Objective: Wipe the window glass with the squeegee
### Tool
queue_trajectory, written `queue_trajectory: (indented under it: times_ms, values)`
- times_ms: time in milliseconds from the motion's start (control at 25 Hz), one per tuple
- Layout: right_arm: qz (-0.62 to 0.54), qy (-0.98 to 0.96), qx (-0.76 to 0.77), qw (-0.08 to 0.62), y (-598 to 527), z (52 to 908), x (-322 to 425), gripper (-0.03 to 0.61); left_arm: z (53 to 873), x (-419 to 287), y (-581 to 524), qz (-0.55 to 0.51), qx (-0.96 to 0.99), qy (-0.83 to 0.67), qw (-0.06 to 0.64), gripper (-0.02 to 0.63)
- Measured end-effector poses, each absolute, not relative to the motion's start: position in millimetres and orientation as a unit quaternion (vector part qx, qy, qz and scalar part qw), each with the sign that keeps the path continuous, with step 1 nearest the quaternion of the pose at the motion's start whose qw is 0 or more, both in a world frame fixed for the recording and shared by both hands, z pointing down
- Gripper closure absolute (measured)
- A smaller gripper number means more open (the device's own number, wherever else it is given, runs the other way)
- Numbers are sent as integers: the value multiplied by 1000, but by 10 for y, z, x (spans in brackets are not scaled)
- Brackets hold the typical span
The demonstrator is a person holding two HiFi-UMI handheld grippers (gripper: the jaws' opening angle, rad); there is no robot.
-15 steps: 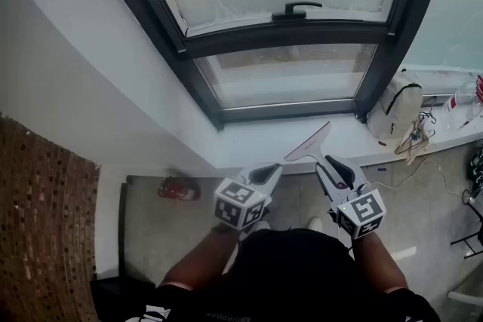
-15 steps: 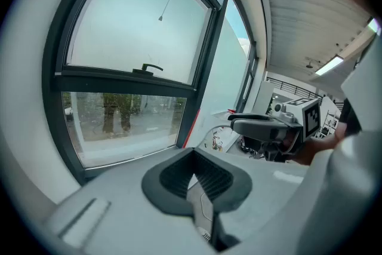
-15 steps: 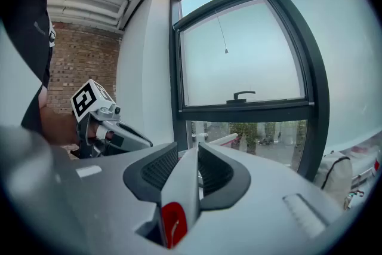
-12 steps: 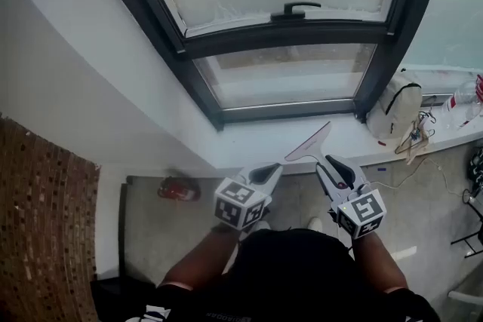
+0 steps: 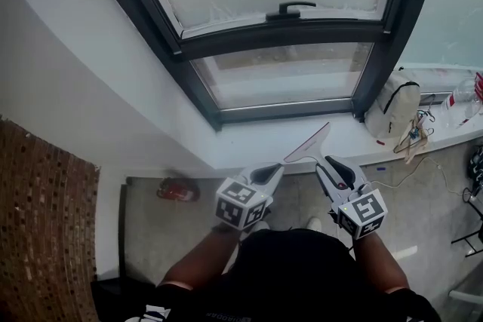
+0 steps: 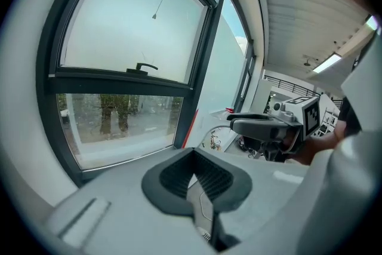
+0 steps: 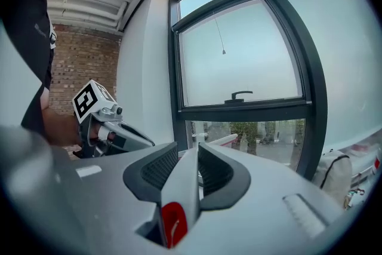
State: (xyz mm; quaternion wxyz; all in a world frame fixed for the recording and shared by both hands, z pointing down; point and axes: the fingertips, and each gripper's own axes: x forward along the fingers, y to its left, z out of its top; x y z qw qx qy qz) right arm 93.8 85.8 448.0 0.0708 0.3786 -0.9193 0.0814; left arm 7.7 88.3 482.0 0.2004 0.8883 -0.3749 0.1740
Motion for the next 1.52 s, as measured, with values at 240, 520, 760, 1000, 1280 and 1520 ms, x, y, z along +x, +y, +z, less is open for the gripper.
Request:
queue_trajectory:
  times_ms: [240, 520, 760, 1000, 1280, 1520]
  values:
    - [85, -918, 383, 61, 860, 4454, 1039, 448, 4822, 166, 903, 177, 888, -374, 198, 614]
    - [91, -911, 400, 35, 821, 4401, 1343, 448, 4804, 366, 896, 180, 889, -374, 193, 614]
    - [94, -909, 405, 24, 785, 4392, 1701, 448, 4766, 687, 810, 180, 890, -376, 186, 614]
    - [114, -909, 401, 7, 679, 4404, 2073, 448, 4721, 1002, 689, 176, 885, -389, 185, 614]
    - [135, -915, 380, -17, 531, 4461, 2306, 449, 4811, 1184, 636, 177, 871, -415, 196, 614]
    - [145, -919, 366, -24, 337, 4514, 2263, 449, 4871, 1173, 582, 197, 859, -428, 198, 614]
